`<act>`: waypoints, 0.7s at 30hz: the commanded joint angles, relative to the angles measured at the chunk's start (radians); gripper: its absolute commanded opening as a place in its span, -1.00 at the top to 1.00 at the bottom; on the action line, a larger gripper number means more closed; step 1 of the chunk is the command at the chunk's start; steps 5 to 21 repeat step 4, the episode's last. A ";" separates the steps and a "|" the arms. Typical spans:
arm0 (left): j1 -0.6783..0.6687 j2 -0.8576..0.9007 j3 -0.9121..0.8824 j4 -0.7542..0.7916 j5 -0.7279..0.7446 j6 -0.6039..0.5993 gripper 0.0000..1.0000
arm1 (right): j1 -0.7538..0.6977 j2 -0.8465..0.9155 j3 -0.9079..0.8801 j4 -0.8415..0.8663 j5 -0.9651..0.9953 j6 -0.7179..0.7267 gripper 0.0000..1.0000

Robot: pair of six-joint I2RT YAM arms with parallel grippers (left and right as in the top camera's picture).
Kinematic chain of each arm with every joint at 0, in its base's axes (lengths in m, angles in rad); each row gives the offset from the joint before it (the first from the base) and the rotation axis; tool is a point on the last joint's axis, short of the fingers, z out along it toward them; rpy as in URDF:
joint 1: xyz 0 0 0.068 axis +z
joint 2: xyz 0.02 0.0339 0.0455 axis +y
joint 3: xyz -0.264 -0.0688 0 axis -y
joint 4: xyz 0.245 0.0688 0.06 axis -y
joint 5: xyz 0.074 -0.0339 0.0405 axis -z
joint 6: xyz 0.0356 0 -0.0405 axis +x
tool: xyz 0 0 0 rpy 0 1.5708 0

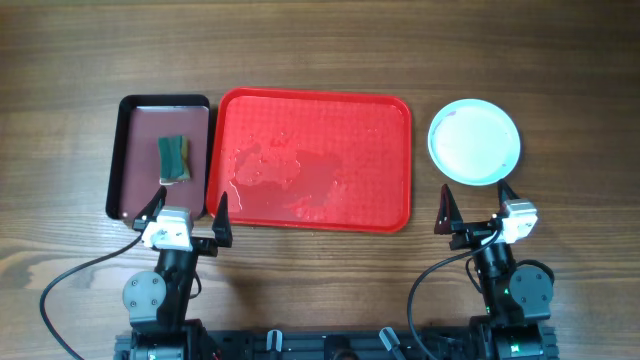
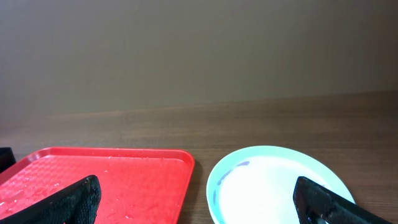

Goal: Clean dirty plates on tray and stack at the side

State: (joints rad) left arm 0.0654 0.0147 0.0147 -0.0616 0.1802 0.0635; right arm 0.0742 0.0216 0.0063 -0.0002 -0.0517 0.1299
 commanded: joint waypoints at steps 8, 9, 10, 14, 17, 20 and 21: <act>-0.002 -0.009 -0.009 0.003 0.008 0.008 -1.00 | 0.005 -0.005 -0.001 0.002 -0.013 0.008 -0.99; -0.002 -0.009 -0.009 0.003 0.008 0.008 -1.00 | 0.005 -0.005 -0.001 0.002 -0.013 0.008 -0.99; -0.002 -0.009 -0.009 0.003 0.008 0.008 -1.00 | 0.005 -0.005 -0.001 0.002 -0.013 0.008 -0.99; -0.002 -0.009 -0.009 0.003 0.008 0.008 -1.00 | 0.005 -0.005 -0.001 0.002 -0.013 0.008 -0.99; -0.002 -0.009 -0.009 0.003 0.008 0.008 -1.00 | 0.005 -0.005 -0.001 0.002 -0.013 0.008 -0.99; -0.002 -0.009 -0.009 0.003 0.008 0.008 -1.00 | 0.005 -0.005 -0.001 0.002 -0.013 0.008 -0.99; -0.002 -0.009 -0.009 0.003 0.008 0.008 -1.00 | 0.005 -0.005 -0.001 0.002 -0.013 0.008 -0.99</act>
